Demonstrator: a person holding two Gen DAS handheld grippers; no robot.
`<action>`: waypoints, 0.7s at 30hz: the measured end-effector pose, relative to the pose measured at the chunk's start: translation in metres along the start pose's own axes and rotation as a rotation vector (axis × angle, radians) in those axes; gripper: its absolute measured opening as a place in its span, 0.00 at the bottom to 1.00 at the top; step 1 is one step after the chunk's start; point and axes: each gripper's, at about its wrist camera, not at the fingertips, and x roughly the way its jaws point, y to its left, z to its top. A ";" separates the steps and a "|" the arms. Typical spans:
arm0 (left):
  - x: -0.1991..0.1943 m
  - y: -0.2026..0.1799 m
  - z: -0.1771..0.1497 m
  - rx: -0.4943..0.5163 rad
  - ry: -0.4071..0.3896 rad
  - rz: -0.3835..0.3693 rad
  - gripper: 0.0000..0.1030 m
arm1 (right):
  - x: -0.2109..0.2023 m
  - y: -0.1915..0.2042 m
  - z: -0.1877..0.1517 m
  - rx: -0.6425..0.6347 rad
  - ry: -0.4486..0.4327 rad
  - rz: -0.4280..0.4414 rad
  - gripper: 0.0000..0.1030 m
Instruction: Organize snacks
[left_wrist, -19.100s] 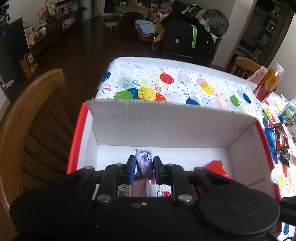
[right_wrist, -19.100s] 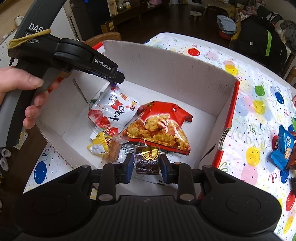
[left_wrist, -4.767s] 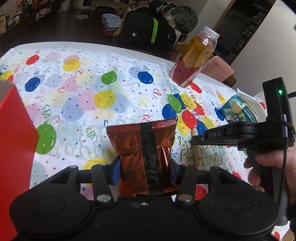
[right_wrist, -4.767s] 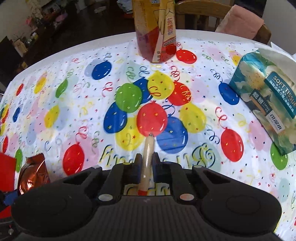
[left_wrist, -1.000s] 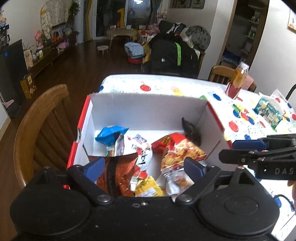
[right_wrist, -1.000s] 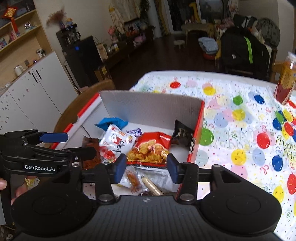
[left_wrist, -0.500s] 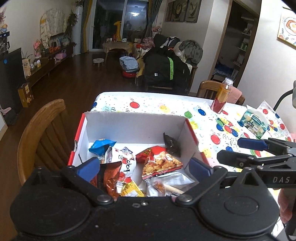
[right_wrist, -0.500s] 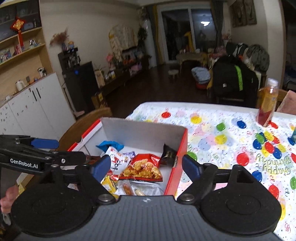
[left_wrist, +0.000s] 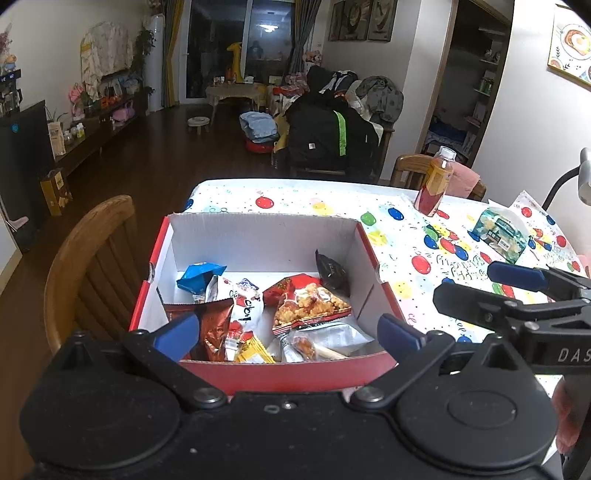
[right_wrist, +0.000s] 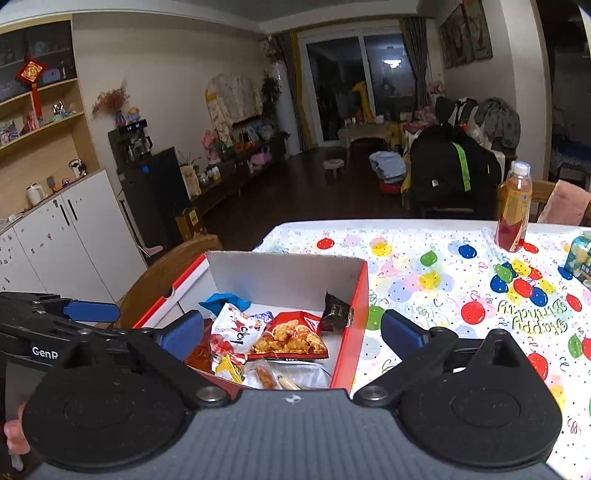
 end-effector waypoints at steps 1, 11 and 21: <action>-0.001 0.000 0.000 -0.004 -0.002 0.001 1.00 | -0.001 0.001 0.000 -0.003 -0.005 -0.003 1.00; -0.005 0.010 -0.004 -0.069 -0.009 0.043 1.00 | -0.007 0.006 -0.004 -0.025 -0.033 -0.032 1.00; -0.006 0.012 -0.008 -0.092 0.003 0.039 1.00 | -0.002 -0.008 -0.002 0.107 0.008 -0.066 1.00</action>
